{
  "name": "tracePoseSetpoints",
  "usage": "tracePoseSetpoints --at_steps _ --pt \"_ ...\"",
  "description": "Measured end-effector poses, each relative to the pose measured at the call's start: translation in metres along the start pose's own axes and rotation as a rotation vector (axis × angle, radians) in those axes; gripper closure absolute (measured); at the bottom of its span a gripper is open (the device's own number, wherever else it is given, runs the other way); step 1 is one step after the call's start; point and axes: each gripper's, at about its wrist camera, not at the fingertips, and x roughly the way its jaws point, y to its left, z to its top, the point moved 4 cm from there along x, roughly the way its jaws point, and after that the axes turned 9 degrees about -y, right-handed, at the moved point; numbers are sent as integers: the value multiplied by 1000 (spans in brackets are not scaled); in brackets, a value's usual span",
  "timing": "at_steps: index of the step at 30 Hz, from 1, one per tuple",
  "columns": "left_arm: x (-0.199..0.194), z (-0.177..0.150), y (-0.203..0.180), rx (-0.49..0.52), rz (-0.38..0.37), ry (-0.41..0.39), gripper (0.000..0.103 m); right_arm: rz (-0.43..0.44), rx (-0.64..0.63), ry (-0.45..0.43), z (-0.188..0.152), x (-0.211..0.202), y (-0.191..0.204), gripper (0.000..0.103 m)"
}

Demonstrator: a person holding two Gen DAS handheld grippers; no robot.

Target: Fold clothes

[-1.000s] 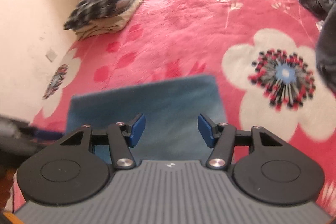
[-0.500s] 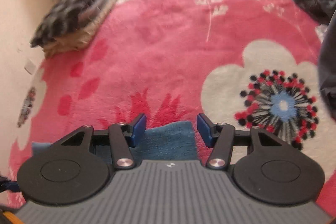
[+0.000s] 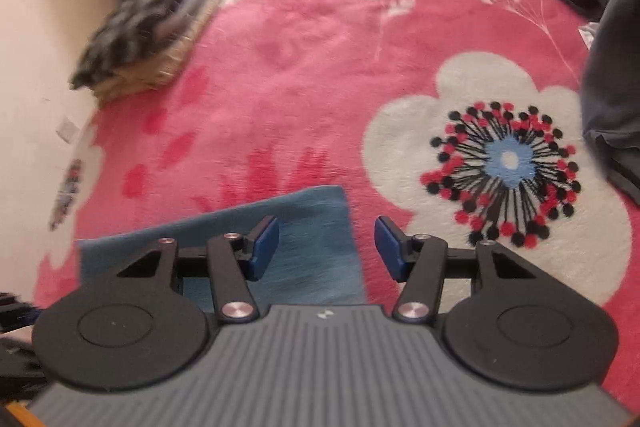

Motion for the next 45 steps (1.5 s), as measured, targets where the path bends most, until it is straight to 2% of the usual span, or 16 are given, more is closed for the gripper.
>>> tracePoseSetpoints --at_steps 3,5,6,8,10,13,16,19,22,24,27,30,34,39,45 --pt "0 0 -1 4 3 -2 42 32 -86 44 -17 -4 7 51" --pt "1 -1 -1 6 1 -4 41 -19 -125 105 -35 3 0 50" --pt "0 -1 -1 6 1 -5 41 -42 -102 121 -41 3 -8 50" --pt "0 -1 -1 10 4 -6 41 -50 -23 107 -43 -5 -20 51" --pt "0 -1 -1 8 6 -6 41 -75 -44 74 -39 -18 -18 51" --pt "-1 -1 -1 5 2 -15 41 -18 -21 50 -38 -39 -15 51" --pt "-8 -2 2 10 -8 -61 43 -52 98 51 -44 -60 -32 51" --pt "-27 -4 4 31 -25 -165 43 -111 294 52 -61 -83 -67 51" --pt "-46 -9 -4 97 -75 -239 42 -131 451 75 -84 -102 -93 51" --pt "-54 -14 -14 152 -114 -262 40 -140 482 106 -101 -109 -99 51" --pt "-56 -24 -35 232 -156 -249 40 -125 480 138 -120 -115 -96 51" --pt "-57 -33 -59 313 -189 -239 40 -109 421 169 -128 -112 -86 51" --pt "-55 -44 -83 392 -196 -231 40 -82 333 193 -133 -100 -73 51" --pt "-47 -47 -84 373 -192 -194 40 -84 204 179 -134 -84 -61 51" --pt "-40 -49 -56 260 -208 -142 40 -70 183 135 -134 -82 -62 51"
